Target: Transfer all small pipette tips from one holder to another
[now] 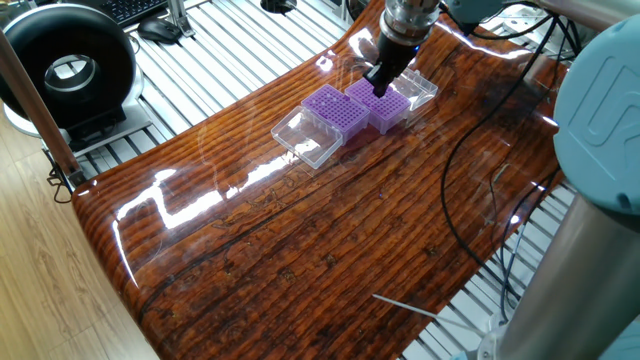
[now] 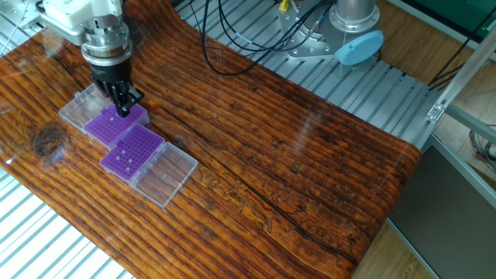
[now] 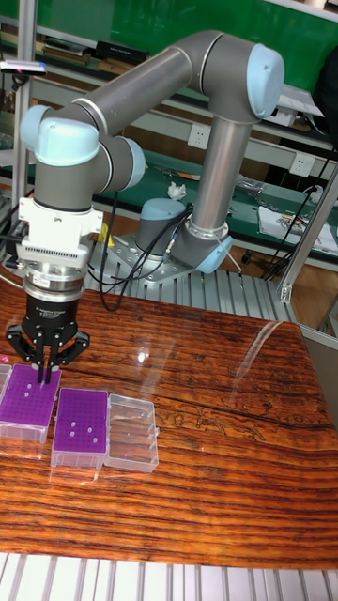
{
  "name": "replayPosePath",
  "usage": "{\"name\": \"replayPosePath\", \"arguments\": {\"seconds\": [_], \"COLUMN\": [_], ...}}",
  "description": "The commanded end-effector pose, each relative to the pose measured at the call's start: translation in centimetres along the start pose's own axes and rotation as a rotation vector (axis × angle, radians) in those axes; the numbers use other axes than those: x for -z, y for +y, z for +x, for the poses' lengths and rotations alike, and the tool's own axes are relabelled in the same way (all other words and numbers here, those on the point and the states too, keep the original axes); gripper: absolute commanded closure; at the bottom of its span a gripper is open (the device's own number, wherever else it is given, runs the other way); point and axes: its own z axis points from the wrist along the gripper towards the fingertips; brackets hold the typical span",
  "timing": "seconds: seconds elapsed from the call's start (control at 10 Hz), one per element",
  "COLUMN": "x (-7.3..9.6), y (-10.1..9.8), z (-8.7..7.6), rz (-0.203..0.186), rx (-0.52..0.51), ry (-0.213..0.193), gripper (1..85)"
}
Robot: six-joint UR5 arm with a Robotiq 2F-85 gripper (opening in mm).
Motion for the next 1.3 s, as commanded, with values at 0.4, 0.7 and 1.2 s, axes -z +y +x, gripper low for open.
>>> {"name": "replayPosePath", "arguments": {"seconds": [0.4, 0.7, 1.2], "x": [0.1, 0.1, 0.1], "y": [-0.2, 0.2, 2.0], "z": [0.3, -0.1, -2.2], "rz": [-0.008, -0.008, -0.003], "rx": [0.003, 0.008, -0.003], "ry": [0.007, 0.007, 0.009], "gripper": [68.3, 66.0, 65.3]}}
